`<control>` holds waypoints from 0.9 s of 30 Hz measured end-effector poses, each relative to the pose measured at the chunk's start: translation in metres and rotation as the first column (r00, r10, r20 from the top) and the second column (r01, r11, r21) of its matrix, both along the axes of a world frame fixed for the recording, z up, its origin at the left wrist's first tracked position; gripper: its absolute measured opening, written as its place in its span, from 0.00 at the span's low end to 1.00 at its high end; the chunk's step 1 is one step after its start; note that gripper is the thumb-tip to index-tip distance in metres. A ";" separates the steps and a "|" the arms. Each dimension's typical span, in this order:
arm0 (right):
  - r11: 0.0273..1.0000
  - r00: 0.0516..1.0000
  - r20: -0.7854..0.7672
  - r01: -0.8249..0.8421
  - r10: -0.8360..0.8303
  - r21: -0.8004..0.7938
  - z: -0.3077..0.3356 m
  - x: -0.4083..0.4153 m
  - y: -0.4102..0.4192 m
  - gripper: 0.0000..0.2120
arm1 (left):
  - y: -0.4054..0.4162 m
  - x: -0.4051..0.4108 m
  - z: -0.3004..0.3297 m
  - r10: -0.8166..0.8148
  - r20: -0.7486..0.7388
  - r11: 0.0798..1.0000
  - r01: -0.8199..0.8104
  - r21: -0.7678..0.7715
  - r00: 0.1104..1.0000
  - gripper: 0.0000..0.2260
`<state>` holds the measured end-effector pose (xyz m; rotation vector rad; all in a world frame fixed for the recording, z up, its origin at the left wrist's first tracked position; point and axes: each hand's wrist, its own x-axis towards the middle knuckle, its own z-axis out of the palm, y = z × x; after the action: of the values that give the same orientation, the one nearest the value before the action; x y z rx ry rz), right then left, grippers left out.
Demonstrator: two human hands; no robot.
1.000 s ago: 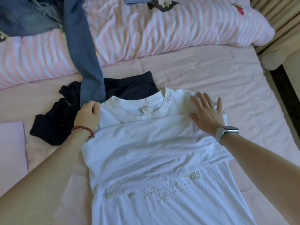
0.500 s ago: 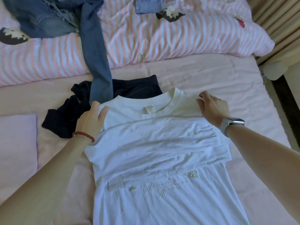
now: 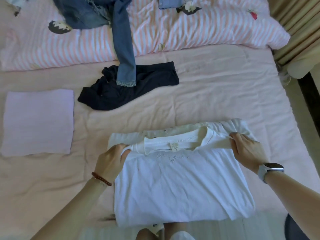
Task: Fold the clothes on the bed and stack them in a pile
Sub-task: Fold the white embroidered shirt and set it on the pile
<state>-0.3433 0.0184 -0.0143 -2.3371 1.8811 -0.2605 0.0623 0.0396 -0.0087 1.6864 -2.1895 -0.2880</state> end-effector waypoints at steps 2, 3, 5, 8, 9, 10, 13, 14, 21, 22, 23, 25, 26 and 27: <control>1.000 1.000 -0.012 -0.003 0.003 -0.001 0.001 -0.003 0.027 0.18 | 0.021 0.001 0.003 -0.040 -0.028 0.999 0.041 0.019 0.999 0.18; 1.000 1.000 -0.022 -0.009 0.009 -0.002 -0.001 -0.005 0.040 0.18 | 0.031 0.002 0.004 -0.058 -0.040 0.998 0.059 0.028 0.998 0.19; 1.000 0.999 -0.049 -0.011 0.010 -0.014 -0.002 -0.006 0.065 0.14 | 0.052 0.006 0.003 -0.103 -0.021 0.995 0.103 0.014 0.995 0.21; 1.000 0.997 -0.071 -0.005 0.007 0.024 -0.003 -0.006 0.100 0.07 | 0.082 0.008 -0.001 -0.177 0.046 0.983 0.174 0.061 0.983 0.29; 0.999 0.997 -0.076 -0.010 0.014 0.051 -0.005 -0.007 0.112 0.10 | 0.093 0.008 -0.004 -0.203 0.064 0.978 0.200 0.059 0.977 0.29; 0.998 0.996 -0.081 -0.020 0.025 0.065 -0.006 -0.009 0.122 0.12 | 0.102 0.008 -0.006 -0.225 0.073 0.974 0.221 0.055 0.972 0.27; 0.992 0.993 -0.100 -0.059 0.070 0.113 -0.012 -0.012 0.152 0.18 | 0.131 0.005 -0.019 -0.346 0.083 0.938 0.344 0.033 0.935 0.21; 0.990 0.992 -0.104 -0.059 0.073 0.127 -0.016 -0.014 0.162 0.19 | 0.141 0.005 -0.022 -0.395 0.106 0.918 0.393 0.048 0.912 0.15; 0.737 0.884 -0.412 0.127 0.219 0.664 -0.057 -0.025 0.210 0.29 | 0.201 0.015 -0.065 -0.583 0.324 0.612 0.140 0.778 0.745 0.17; 0.709 0.877 -0.408 0.119 0.252 0.695 -0.060 -0.024 0.212 0.30 | 0.202 0.016 -0.070 -0.601 0.321 0.529 0.064 0.846 0.732 0.18; 0.703 0.868 -0.404 0.094 0.289 0.705 -0.063 -0.023 0.214 0.30 | 0.201 0.013 -0.073 -0.608 0.317 0.478 0.017 0.878 0.727 0.19; 0.675 0.842 -0.405 0.067 0.357 0.735 -0.060 -0.024 0.211 0.30 | 0.195 0.005 -0.075 -0.579 0.294 0.389 -0.059 0.919 0.760 0.19; 0.657 0.832 -0.399 0.057 0.384 0.752 -0.056 -0.026 0.210 0.29 | 0.190 0.000 -0.073 -0.546 0.281 0.349 -0.091 0.933 0.789 0.18; 0.647 0.830 -0.389 0.044 0.400 0.761 -0.053 -0.028 0.208 0.28 | 0.185 -0.005 -0.070 -0.509 0.277 0.330 -0.112 0.937 0.815 0.18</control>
<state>-0.3709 0.2269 -0.0674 -2.0335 1.4254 1.1043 0.0568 0.2243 -0.0790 2.1662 -2.9483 -1.6632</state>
